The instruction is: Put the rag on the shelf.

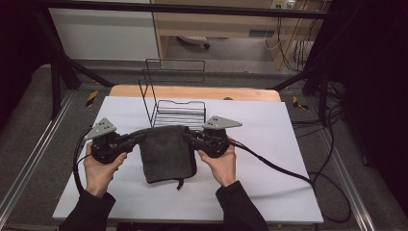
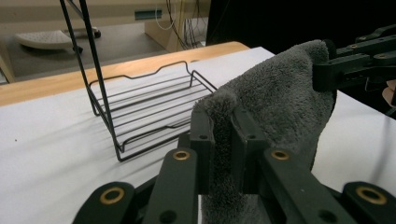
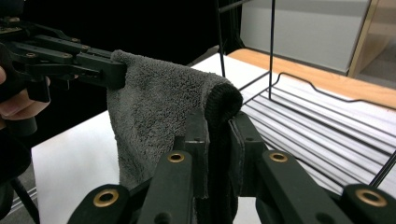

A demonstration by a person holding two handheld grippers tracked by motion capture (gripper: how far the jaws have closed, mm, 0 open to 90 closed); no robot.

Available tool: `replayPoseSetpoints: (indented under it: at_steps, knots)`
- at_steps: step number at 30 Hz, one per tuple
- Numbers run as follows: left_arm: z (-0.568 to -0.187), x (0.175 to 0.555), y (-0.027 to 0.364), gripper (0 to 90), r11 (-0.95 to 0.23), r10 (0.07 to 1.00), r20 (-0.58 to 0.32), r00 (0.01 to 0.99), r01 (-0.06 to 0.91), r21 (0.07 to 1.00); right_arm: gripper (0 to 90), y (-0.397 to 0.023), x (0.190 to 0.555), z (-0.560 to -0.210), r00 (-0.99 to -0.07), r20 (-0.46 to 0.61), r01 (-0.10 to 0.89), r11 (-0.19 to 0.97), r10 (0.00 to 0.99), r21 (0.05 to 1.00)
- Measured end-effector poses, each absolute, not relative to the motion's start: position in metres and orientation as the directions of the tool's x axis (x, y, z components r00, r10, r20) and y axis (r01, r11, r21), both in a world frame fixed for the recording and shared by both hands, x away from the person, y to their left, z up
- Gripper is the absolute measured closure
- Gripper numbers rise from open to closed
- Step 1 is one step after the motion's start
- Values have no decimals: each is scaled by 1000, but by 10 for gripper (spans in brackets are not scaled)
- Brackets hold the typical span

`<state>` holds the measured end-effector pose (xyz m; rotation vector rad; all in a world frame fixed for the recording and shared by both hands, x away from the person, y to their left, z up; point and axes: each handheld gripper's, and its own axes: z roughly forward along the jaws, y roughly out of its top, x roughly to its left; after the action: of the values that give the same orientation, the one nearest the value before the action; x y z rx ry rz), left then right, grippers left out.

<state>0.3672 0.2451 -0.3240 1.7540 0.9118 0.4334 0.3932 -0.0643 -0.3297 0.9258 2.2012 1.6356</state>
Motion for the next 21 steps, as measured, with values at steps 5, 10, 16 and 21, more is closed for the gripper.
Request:
replayPoseSetpoints:
  at_steps: [5,10,16,21]
  knots:
    - [-318,365,245,803,-138,756,-128,642,347,928,803,-64,390,-322,-774,152,316,166,615,934]
    - [-313,365,245,803,-129,758,-122,641,331,935,803,-64,389,-314,-776,131,289,163,617,943]
    - [-304,367,245,803,-111,757,-117,643,303,947,804,-65,388,-306,-776,117,268,155,620,951]
    - [-298,370,242,803,-87,758,-121,641,284,955,804,-67,387,-296,-772,92,233,145,629,962]
